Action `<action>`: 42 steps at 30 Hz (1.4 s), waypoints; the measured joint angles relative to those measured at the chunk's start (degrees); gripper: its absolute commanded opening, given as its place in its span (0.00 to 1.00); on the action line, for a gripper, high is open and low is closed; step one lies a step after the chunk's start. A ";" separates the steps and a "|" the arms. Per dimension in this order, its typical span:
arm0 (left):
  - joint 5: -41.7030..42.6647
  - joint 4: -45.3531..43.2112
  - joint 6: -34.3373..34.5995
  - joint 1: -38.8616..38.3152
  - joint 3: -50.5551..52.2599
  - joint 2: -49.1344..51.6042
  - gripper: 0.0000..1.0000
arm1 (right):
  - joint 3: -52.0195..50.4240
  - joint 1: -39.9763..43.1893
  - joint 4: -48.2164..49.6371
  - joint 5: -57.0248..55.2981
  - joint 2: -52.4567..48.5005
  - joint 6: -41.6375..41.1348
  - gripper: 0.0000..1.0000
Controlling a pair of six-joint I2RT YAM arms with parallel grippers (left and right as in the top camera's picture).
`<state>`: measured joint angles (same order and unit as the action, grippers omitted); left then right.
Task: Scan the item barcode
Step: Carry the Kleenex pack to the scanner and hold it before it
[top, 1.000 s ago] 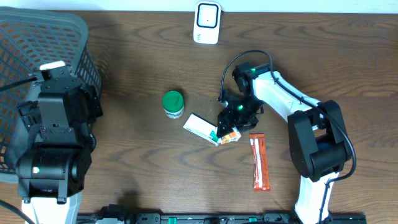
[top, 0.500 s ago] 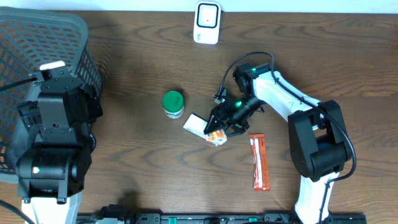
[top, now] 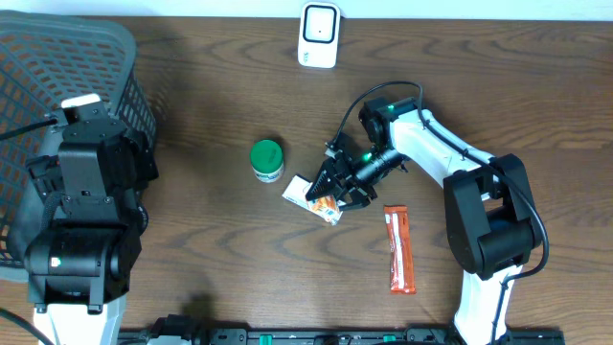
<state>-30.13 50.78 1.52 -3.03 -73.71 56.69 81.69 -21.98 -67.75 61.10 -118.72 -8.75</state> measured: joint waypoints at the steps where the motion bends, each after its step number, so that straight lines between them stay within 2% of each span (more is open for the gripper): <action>1: 0.00 0.00 0.00 0.00 0.00 0.00 0.96 | 0.00 0.00 0.48 0.07 0.00 0.00 0.62; 6: 0.00 -0.02 0.00 0.00 0.00 0.00 0.96 | 0.02 0.00 8.28 0.39 0.00 -0.04 0.61; 13: 0.00 0.00 0.00 0.00 0.00 0.00 0.96 | 0.22 0.13 27.10 -2.12 0.00 -1.90 0.56; 23: 0.00 0.00 -0.02 0.00 0.00 0.00 0.96 | 0.52 3.56 52.19 -8.02 0.00 -8.52 0.55; 32: 0.00 -0.02 0.00 0.00 0.00 0.00 0.96 | 0.83 5.62 66.27 -22.73 0.00 -10.82 0.57; 42: 0.00 0.00 0.00 0.00 0.00 0.00 0.96 | 1.49 4.55 78.51 -40.13 -0.11 -8.04 0.59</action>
<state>-30.13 50.78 1.52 -3.03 -73.71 56.69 83.18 -17.43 10.76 20.97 -118.83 -16.80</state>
